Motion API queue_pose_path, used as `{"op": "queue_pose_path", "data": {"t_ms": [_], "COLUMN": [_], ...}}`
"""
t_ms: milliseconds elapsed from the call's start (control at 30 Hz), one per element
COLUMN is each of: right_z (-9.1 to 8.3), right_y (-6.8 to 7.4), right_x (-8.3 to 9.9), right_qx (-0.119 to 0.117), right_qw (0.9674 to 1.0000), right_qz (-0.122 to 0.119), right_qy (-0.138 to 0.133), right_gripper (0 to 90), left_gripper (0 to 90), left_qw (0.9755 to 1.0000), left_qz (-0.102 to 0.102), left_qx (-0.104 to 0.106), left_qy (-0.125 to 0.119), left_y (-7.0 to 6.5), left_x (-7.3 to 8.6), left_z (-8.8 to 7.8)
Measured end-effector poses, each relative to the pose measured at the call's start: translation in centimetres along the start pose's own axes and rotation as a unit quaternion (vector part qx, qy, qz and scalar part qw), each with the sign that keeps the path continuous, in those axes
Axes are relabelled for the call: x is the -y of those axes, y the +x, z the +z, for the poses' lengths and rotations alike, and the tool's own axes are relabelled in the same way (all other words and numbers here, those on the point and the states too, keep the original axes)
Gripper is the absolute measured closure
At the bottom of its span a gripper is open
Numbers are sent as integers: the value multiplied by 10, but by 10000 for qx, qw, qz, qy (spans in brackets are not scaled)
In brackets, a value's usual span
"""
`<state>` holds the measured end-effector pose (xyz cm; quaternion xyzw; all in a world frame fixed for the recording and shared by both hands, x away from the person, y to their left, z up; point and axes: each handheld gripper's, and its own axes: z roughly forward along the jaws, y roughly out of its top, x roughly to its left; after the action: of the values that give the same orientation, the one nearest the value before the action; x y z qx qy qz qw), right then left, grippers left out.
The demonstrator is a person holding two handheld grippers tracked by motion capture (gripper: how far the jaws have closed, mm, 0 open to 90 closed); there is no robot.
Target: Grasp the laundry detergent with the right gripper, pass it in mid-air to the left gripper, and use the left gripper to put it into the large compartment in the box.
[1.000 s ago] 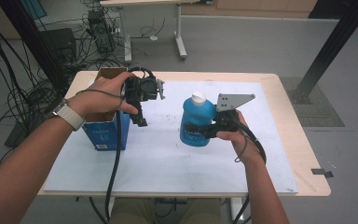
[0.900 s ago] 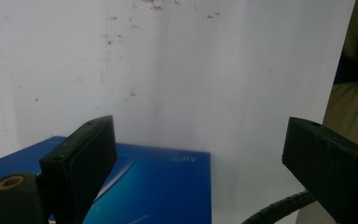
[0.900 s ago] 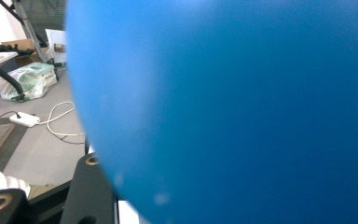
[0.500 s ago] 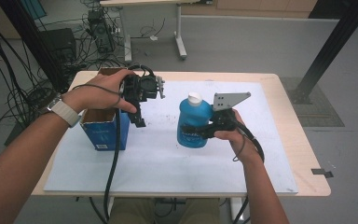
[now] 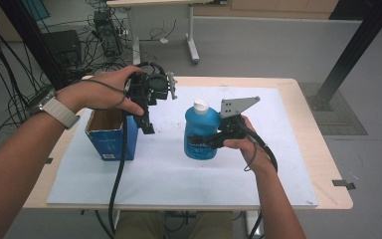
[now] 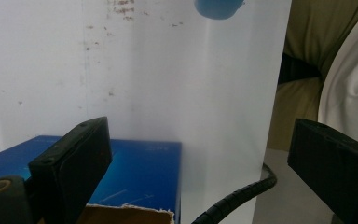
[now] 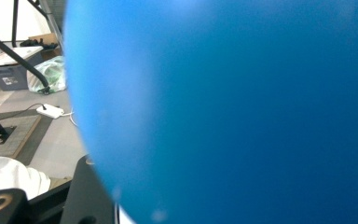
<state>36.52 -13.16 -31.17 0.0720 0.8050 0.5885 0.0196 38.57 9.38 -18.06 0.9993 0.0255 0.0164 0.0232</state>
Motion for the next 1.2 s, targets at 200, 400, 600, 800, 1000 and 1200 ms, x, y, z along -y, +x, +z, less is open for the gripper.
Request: {"op": "queue_pose_path", "data": {"t_ms": [200,400,600,800,1000,1200], "right_z": [4,8,13,16,21,26], "right_y": [0,-1,-2,-2,-3,-4], "right_x": [-2,-3,-6,-9,-12,-13], "right_qx": [-56,-110,-143,-208,-275,-339], "right_qw": [10000,9999,9998,9995,9991,9987], "right_qz": [9,-5,-55,-82,-107,-103], "right_qy": [45,104,153,234,293,366], "right_gripper": [437,438,438,438,438,438], "left_gripper": [66,64,52,52,53,53], "left_qw": [10000,10000,10000,10000,9999,9998], "left_qz": [0,9,60,74,155,183], "left_qx": [22,4,-15,25,23,33], "left_qy": [-14,-4,-27,-21,-4,13], "left_y": [-1,-2,-3,-3,-5,-5], "left_x": [-3,-8,-13,-17,-24,-29], "left_z": [-10,-18,-27,-33,-37,-41]}}
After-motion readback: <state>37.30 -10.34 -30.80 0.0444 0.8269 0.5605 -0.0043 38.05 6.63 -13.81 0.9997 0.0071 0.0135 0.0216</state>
